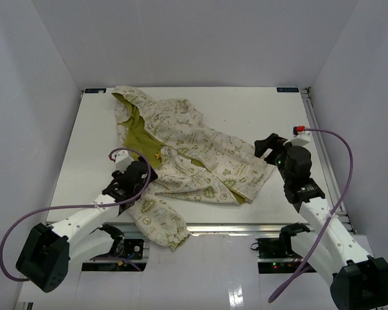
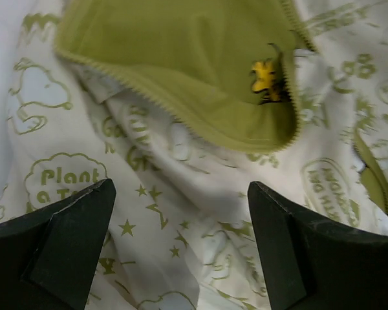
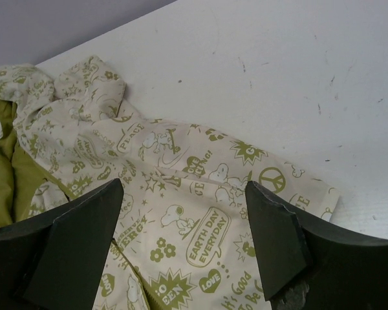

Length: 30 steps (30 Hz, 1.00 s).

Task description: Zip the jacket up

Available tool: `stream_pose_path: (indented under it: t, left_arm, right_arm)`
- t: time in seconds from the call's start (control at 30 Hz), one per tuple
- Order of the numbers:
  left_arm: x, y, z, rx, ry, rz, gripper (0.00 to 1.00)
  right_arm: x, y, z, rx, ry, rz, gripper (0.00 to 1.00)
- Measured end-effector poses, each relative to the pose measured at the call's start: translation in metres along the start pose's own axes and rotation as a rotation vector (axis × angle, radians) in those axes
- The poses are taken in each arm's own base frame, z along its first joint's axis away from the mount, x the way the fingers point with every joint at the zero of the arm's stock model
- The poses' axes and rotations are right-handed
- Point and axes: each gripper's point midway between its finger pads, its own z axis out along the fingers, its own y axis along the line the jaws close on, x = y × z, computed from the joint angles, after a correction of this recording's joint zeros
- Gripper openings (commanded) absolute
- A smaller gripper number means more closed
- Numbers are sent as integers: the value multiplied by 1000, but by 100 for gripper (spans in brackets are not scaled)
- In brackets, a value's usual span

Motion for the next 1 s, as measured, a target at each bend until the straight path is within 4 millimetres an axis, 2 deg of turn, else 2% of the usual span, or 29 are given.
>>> stream_pose_path:
  t: [0.1, 0.2, 0.27, 0.33, 0.4, 0.43, 0.5, 0.6, 0.63, 0.67, 0.73, 0.87, 1.0]
  left_arm:
    - [12, 29, 8, -78, 44, -76, 92]
    - [22, 46, 15, -125, 78, -125, 78]
    - [22, 47, 21, -133, 88, -151, 59]
    - [20, 44, 31, -141, 96, -162, 33]
    - [14, 37, 47, -141, 106, -165, 0]
    - [10, 32, 58, -141, 116, -167, 0]
    - [-4, 18, 82, -122, 117, -165, 0]
    - [-38, 0, 110, -79, 71, -138, 0]
    - [-51, -4, 115, -76, 41, -121, 4]
    - [-66, -7, 119, -74, 6, -104, 21]
    - [-100, -16, 122, -65, -80, -87, 59]
    - [-149, -34, 115, -1, -196, -71, 82]
    - [-173, -77, 100, 130, -183, -4, 90]
  right_arm:
    - [3, 6, -6, -39, 17, -14, 82]
    - [6, 14, -12, -94, 21, -13, 81]
    - [10, 21, -16, -141, 22, -12, 81]
    - [21, 28, -19, -185, 36, -15, 81]
    - [35, 36, -22, -221, 72, -24, 81]
    - [43, 41, -23, -243, 92, -31, 81]
    - [53, 53, -26, -279, 120, -46, 81]
    - [64, 72, -31, -340, 143, -68, 81]
    - [68, 79, -32, -360, 149, -74, 81]
    - [72, 84, -33, -378, 158, -81, 81]
    - [83, 91, -33, -396, 184, -103, 81]
    - [113, 95, -27, -391, 261, -171, 81]
    - [145, 85, -17, -349, 359, -237, 78]
